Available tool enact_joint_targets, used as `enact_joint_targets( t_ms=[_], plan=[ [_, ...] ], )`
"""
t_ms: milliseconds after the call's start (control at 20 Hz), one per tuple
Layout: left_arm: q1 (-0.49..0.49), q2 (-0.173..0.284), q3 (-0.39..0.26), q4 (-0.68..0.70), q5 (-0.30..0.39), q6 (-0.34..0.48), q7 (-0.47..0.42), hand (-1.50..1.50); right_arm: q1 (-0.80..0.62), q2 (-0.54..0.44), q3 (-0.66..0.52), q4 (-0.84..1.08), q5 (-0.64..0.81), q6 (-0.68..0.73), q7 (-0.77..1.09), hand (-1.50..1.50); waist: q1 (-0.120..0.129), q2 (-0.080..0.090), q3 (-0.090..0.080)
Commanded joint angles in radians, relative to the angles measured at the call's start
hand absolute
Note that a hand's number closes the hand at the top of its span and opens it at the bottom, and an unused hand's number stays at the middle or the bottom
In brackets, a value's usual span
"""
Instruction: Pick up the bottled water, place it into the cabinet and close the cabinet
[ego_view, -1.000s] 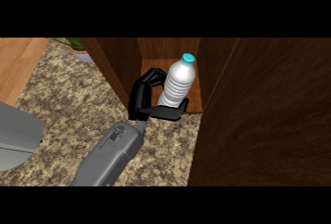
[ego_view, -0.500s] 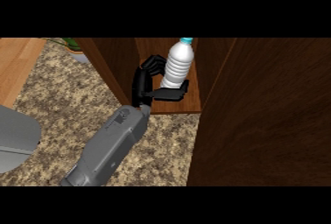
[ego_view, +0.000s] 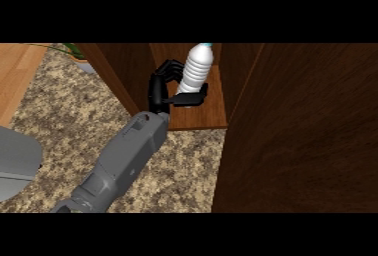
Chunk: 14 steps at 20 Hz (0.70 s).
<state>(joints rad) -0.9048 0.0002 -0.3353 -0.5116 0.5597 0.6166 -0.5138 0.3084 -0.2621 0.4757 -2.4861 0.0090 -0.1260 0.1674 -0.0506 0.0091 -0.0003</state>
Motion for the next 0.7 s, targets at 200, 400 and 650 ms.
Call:
enact_joint_targets(
  t_ms=[200, 400, 650],
  plan=[
    [-0.093, 0.000, 0.066, 0.211, -0.003, -0.002, -0.097, 1.50, 0.084, -0.038, -0.032, -0.126, -0.070, 0.036, 0.009, -1.50, -0.011, 0.004, 0.000],
    [-0.159, 0.000, 0.059, 0.276, -0.041, 0.055, -0.102, 1.50, 0.096, -0.020, 0.015, -0.106, -0.034, 0.035, -0.011, -1.50, -0.012, 0.003, 0.000],
    [-0.204, 0.015, 0.078, 0.363, -0.054, -0.010, -0.097, -1.50, 0.012, 0.004, -0.023, -0.052, -0.044, 0.029, 0.007, -1.50, -0.008, 0.011, 0.000]
  ],
)
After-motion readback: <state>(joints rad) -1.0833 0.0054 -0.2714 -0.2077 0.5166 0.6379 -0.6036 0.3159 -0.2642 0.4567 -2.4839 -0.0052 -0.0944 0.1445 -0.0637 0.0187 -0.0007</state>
